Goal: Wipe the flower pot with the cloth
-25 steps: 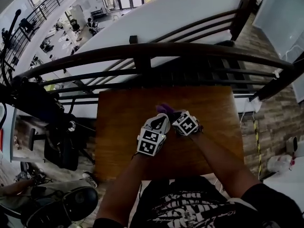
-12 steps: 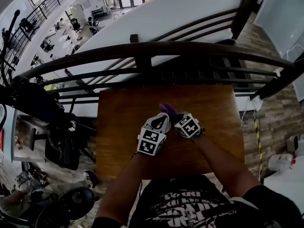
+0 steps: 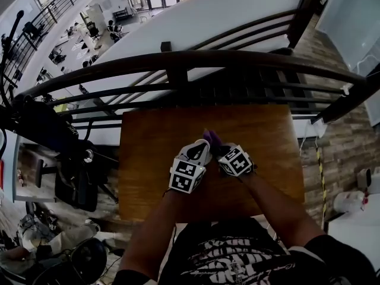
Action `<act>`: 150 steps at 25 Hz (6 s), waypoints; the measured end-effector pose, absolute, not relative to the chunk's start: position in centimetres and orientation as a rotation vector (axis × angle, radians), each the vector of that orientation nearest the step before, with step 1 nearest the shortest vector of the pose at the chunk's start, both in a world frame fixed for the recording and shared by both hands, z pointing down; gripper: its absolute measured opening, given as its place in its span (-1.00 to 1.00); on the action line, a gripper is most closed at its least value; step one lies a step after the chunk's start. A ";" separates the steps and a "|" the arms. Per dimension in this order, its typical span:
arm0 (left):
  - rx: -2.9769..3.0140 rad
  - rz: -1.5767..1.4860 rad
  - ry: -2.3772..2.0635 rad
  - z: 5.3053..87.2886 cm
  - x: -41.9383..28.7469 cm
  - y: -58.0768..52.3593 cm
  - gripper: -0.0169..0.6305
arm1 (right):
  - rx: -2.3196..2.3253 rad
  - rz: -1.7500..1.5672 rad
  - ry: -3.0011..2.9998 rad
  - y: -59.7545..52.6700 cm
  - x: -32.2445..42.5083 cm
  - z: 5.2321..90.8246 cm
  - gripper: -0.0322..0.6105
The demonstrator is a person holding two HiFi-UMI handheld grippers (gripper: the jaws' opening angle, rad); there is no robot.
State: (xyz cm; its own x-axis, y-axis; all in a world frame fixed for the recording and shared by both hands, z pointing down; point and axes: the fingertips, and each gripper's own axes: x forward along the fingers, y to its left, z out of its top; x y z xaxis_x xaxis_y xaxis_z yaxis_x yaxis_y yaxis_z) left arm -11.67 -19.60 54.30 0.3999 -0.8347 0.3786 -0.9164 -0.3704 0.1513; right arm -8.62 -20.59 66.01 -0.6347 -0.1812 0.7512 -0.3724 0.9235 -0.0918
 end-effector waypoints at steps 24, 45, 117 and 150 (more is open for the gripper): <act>2.330 0.360 -1.494 54.6 -11.7 -19.4 -0.95 | 0.381 0.384 -2.282 -17.4 -7.3 66.8 -0.68; 2.334 0.360 -1.477 54.9 -11.6 -19.2 -0.95 | 0.326 0.432 -2.302 -14.3 -7.9 66.8 -0.68; 2.335 0.384 -1.440 54.7 -11.3 -19.3 -0.95 | 0.154 0.316 -2.198 -11.3 -9.2 70.7 -0.68; 2.333 0.361 -1.454 54.6 -11.4 -19.4 -0.96 | 0.384 0.253 -2.268 -22.2 -7.9 67.4 -0.68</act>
